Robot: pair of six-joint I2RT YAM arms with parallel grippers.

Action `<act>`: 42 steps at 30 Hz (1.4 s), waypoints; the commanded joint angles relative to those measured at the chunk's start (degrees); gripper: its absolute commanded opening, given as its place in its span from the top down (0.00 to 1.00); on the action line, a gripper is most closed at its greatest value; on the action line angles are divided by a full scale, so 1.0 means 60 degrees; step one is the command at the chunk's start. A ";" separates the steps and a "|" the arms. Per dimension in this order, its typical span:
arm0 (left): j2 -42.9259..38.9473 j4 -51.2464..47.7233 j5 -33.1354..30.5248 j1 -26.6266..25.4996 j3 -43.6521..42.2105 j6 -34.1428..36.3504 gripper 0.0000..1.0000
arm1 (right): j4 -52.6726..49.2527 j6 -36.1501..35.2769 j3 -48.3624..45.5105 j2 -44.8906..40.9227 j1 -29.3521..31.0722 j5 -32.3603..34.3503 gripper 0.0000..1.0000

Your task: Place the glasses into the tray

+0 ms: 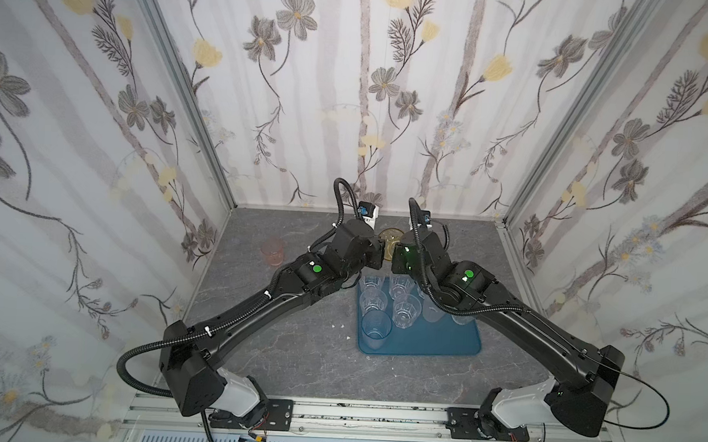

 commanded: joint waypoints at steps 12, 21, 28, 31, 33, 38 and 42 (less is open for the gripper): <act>-0.0139 0.0420 0.0184 -0.0157 0.0416 -0.0083 0.87 | -0.0013 -0.0020 0.0038 0.0058 -0.0064 0.0099 0.85; -0.0382 0.0434 0.0564 -0.0190 0.0585 -0.0305 0.72 | 0.0018 -0.0161 0.0158 0.0052 -0.0235 -0.0031 0.87; -0.0661 0.0463 -0.0110 -0.0151 0.0196 0.0186 0.62 | 0.0090 -0.0107 -0.0083 -0.0119 -0.0342 -0.0261 0.87; -0.0706 0.0457 -0.0295 0.0055 -0.0038 0.0419 0.57 | 0.0287 0.0029 -0.0423 -0.0281 -0.0878 -0.1052 0.87; -0.0719 0.0486 -0.0234 0.0434 -0.0186 0.0406 0.55 | 0.0553 -0.0062 -0.0637 -0.0347 -0.1137 -0.1416 0.84; -0.0220 0.0577 0.1016 0.1924 -0.0154 0.0131 0.51 | 0.0602 -0.0404 -0.0174 0.0015 -0.2211 -0.2502 0.66; 0.0615 0.0695 0.1988 0.2457 0.0448 -0.0192 0.40 | 0.0788 -0.0289 0.0249 0.0551 -0.2857 -0.3376 0.40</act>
